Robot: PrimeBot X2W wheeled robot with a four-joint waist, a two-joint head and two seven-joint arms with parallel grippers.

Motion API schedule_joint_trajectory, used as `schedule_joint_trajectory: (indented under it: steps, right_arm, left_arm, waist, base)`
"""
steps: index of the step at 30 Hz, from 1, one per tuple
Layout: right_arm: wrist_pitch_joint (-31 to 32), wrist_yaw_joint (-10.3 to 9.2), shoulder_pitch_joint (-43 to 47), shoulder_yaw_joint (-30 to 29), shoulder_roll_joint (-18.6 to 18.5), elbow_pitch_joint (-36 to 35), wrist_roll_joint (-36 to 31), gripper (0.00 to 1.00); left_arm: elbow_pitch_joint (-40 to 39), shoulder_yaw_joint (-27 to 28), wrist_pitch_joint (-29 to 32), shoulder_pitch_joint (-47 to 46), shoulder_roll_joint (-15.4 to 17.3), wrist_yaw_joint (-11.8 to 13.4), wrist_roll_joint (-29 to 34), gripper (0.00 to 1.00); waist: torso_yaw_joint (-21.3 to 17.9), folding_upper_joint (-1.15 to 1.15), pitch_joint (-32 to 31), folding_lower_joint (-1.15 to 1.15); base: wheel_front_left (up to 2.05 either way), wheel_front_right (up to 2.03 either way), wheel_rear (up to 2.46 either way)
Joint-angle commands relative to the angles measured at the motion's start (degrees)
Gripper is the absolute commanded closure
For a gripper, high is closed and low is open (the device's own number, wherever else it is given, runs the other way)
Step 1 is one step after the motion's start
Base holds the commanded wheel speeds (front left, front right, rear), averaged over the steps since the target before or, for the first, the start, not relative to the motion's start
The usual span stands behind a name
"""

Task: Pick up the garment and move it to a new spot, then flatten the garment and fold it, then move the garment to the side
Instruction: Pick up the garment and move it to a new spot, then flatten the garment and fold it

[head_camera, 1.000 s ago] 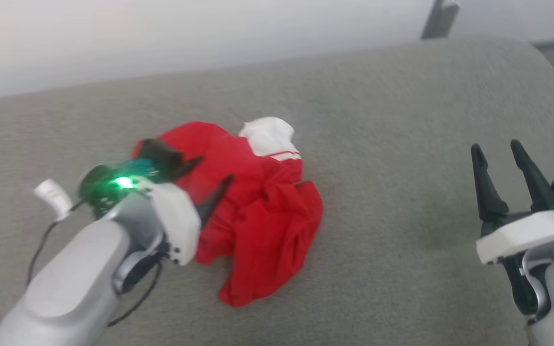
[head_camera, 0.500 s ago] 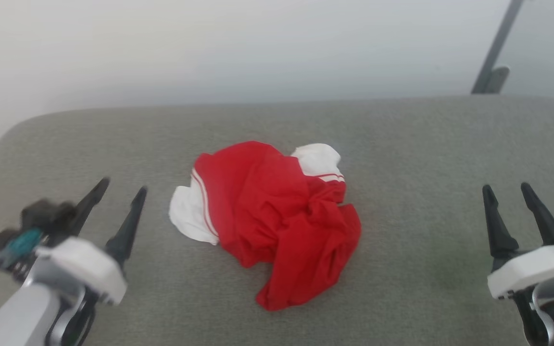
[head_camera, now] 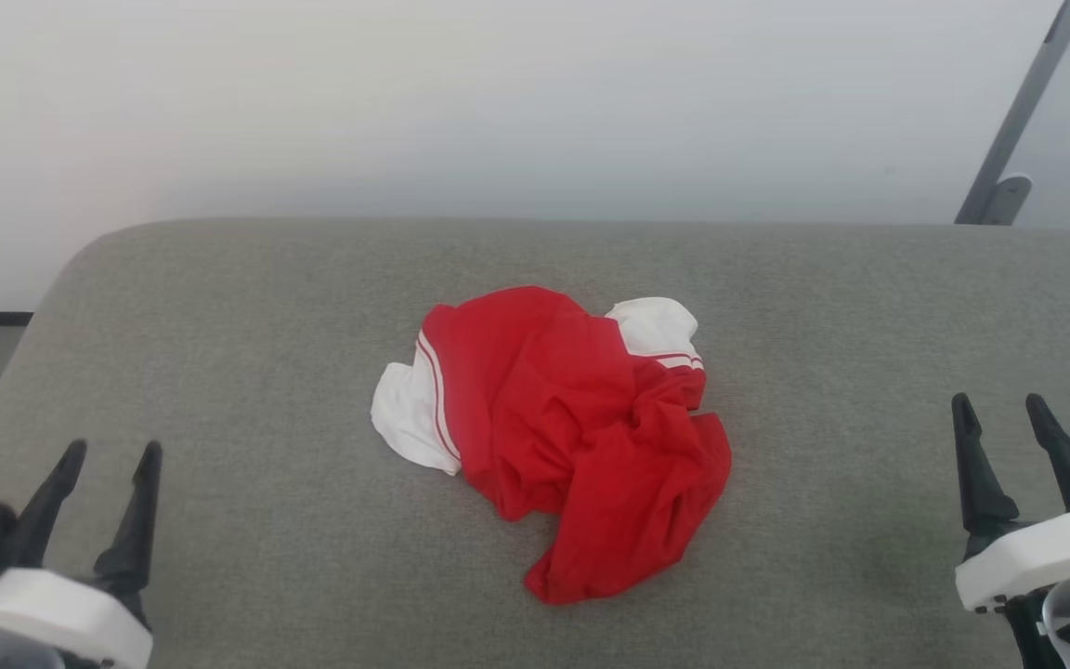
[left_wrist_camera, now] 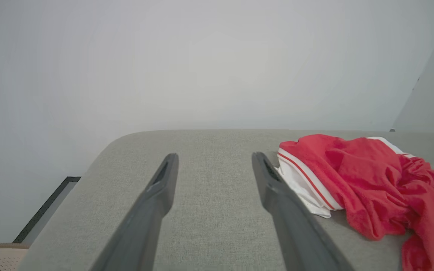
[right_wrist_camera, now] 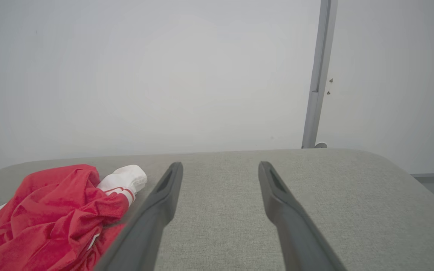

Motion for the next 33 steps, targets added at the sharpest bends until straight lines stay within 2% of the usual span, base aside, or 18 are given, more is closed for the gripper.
schedule_joint_trajectory:
  steps: [1, 11, 18, 33]
  right_arm:
    - [0.3, -0.02, 0.6, -0.1, 0.4, -0.6, -0.2, 0.0]
    - [1.1, -0.02, 1.1, 0.0, 0.5, -1.6, -0.1, 0.0]
    - [3.9, -0.02, -3.1, 2.8, -0.1, -1.6, 1.7, 0.0]
    - [18.8, -0.02, -25.0, 16.5, -10.7, 13.1, 5.5, 0.0]
  left_arm:
    - [-0.3, 1.3, -0.4, 1.6, 0.0, -0.4, 0.3, 0.0]
    - [-1.2, 5.1, -0.5, 4.1, -2.4, -2.0, 1.8, 0.0]
    - [-1.6, 5.4, -0.5, 2.8, -4.6, -3.0, 4.1, 0.0]
    - [1.1, 0.7, -0.5, -8.3, -13.0, -7.0, 8.5, 0.0]
  waist:
    - [0.4, 0.0, 0.0, 0.0]
    - [1.7, 0.0, 0.5, 0.0]
    - [3.9, 0.0, 3.3, 0.0]
    - [14.8, 0.0, 12.5, 0.0]
  base:
    - [0.0, 0.0, 0.0]
    - [0.0, 0.0, 0.0]
    - [0.0, 0.0, 0.0]
    - [0.0, 0.0, 0.0]
